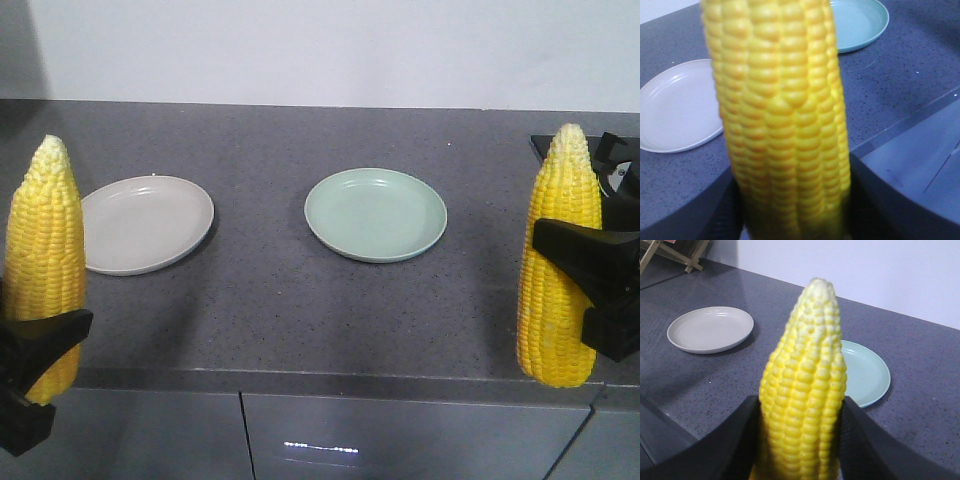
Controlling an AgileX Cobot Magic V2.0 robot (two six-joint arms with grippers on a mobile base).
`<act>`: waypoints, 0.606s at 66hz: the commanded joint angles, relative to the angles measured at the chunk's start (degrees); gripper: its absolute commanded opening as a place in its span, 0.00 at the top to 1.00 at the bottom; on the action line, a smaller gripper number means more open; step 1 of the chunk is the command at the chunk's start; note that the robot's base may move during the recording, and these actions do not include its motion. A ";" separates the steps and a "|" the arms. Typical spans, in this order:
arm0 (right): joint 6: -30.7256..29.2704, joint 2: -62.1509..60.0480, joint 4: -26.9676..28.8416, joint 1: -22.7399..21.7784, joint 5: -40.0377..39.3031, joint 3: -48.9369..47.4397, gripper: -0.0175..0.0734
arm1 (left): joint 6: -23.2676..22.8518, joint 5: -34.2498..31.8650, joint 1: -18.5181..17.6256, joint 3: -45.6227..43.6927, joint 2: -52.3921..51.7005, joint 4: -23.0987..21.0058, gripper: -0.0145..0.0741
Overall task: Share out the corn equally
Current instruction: 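Drive the base up to the counter edge in front of both plates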
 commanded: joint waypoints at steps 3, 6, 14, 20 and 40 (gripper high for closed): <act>-0.12 -0.23 1.91 -0.14 -2.72 -1.44 0.59 | -0.11 -3.55 -0.26 -1.55 -0.22 0.07 0.58; -0.12 -0.23 1.91 -0.14 -2.72 -1.44 0.59 | -0.11 -3.55 -0.26 -1.55 -0.22 0.07 0.58; -0.12 -0.23 1.91 -0.14 -2.72 -1.44 0.59 | -0.11 -3.55 -0.26 -1.55 -0.22 0.07 0.58; -0.12 -0.23 1.91 -0.14 -2.72 -1.44 0.59 | -0.11 -3.55 -0.26 -1.55 -0.22 0.07 0.58; -0.12 -0.23 1.91 -0.14 -2.72 -1.44 0.59 | -0.11 -3.55 -0.26 -1.55 -0.22 0.07 0.58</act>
